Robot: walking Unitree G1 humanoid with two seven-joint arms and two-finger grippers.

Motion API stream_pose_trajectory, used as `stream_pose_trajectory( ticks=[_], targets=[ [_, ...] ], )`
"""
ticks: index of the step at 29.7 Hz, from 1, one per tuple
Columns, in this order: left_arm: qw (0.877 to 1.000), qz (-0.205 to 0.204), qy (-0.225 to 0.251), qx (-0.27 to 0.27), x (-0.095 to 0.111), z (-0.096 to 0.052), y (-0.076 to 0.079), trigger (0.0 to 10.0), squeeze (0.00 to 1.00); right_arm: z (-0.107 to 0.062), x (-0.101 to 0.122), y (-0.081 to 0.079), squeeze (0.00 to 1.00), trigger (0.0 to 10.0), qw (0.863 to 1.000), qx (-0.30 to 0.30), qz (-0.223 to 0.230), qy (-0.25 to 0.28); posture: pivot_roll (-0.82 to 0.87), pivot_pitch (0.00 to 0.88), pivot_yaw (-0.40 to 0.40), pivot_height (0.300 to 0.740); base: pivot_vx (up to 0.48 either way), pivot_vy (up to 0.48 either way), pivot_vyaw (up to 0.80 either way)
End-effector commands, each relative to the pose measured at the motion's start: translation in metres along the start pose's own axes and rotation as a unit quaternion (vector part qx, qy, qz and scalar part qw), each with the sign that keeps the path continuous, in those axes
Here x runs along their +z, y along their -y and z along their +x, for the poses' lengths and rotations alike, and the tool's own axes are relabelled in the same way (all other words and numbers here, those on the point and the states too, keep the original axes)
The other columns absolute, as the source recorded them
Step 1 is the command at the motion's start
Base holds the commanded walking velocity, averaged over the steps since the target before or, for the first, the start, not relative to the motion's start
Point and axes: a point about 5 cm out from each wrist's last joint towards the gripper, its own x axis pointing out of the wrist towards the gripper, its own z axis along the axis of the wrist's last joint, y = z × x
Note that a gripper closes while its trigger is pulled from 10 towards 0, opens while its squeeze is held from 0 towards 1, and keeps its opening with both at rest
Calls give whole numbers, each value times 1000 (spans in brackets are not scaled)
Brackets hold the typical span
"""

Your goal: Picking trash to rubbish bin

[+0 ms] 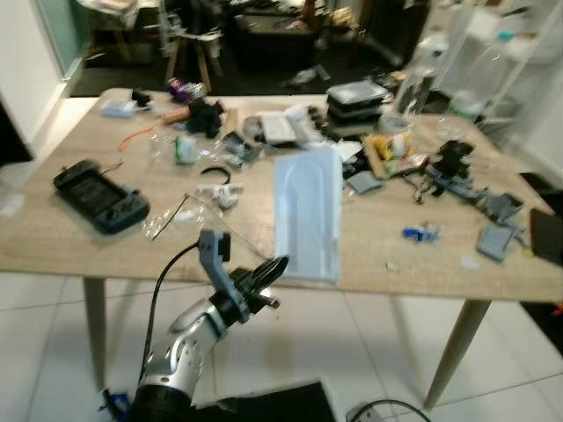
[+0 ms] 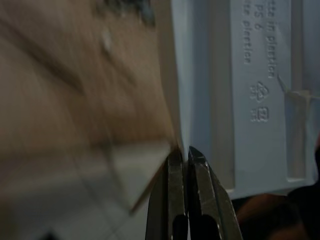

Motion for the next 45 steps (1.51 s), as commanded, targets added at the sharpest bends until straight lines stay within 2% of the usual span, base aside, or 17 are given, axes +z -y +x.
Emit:
stream_pose_trajectory(
  ticks=[1, 4, 6, 7, 11, 15, 16, 19, 21, 24, 25, 26, 29, 31, 33, 43, 45],
  targets=[
    [1000, 12, -13, 10, -3, -4, -7, 10000, 0, 0, -7, -1, 0, 10000, 1000, 1, 1, -10, 102, 1, -49, 740, -364, 0, 0],
    [999, 8, -31, 40, -13, -15, -19, 10000, 0, 0, -7, -2, 0, 10000, 1000, 2, 1, -10, 102, 1, -49, 740, -364, 0, 0],
    [995, 5, -60, 85, -26, -32, -37, 10000, 0, 0, -7, -3, 0, 10000, 1000, 2, 1, -11, 102, 1, -49, 740, -366, 0, 0],
    [989, 0, -82, 125, -36, -49, -51, 10000, 0, 0, -7, -4, 0, 10000, 1000, 3, 0, -10, 108, 2, -52, 740, -364, 0, 0],
    [981, -7, -96, 169, -44, -68, -64, 10000, 0, 0, -6, -4, 0, 10000, 1000, 3, 0, -10, 108, 2, -52, 740, -366, 0, 0],
    [952, -25, -117, 282, -61, -107, -86, 10000, 0, 0, -5, -4, 0, 10000, 1000, 2, -10, -10, 118, 2, -55, 740, -357, 0, 0],
    [952, -25, -117, 282, -61, -107, -86, 10000, 0, 0, -5, -4, 0, 10000, 1000, 2, -10, -10, 118, 2, -55, 740, -349, 0, 0],
    [921, -36, -131, 364, -73, -133, -95, 10000, 0, 0, -5, -4, 0, 10000, 1000, -2, -20, -16, 118, 2, -55, 740, -174, 0, 0],
    [914, -38, -134, 382, -76, -139, -96, 10000, 0, 0, -5, -4, 0, 10000, 1000, -3, -21, -16, 118, 2, -55, 740, 0, 0, 0],
    [862, -65, -161, 477, -96, -175, -99, 10000, 0, 0, -7, -5, 0, 10000, 1000, -4, -23, -20, 122, 3, -55, 740, 0, 0, 0],
    [862, -65, -161, 477, -96, -175, -99, 10000, 0, 0, -7, -5, 0, 10000, 1000, -4, -23, -20, 122, 3, -55, 740, 0, 0, 0],
    [822, -73, -192, 531, -111, -198, -96, 10000, 0, 0, -9, -5, 0, 10000, 999, -5, -24, -22, 120, 2, -55, 740, 0, 0, 0],
    [809, -72, -204, 547, -115, -205, -95, 10000, 0, 0, -9, -5, 0, 10000, 999, -5, -24, -23, 120, 2, -55, 740, 0, 0, 0],
    [746, -32, -285, 601, -130, -233, -90, 10000, 0, 0, -10, -4, 0, 10000, 999, -5, -25, -24, 118, 1, -52, 740, 0, 0, 0],
    [711, -14, -326, 624, -138, -249, -85, 10000, 0, 0, -10, -4, 0, 10000, 999, -6, -25, -25, 116, 0, -50, 740, 0, 0, 0],
    [707, -3, -325, 628, -137, -247, -86, 10000, 0, 1, -5, -5, 0, 10000, 999, -4, -33, -23, 154, 6, -55, 740, 0, 0, 0],
    [701, 10, -338, 628, -137, -248, -86, 10000, 0, 1, 1, -3, 0, 10000, 999, -5, -38, -19, 164, 11, -61, 740, 0, 0, 0]
  ],
)
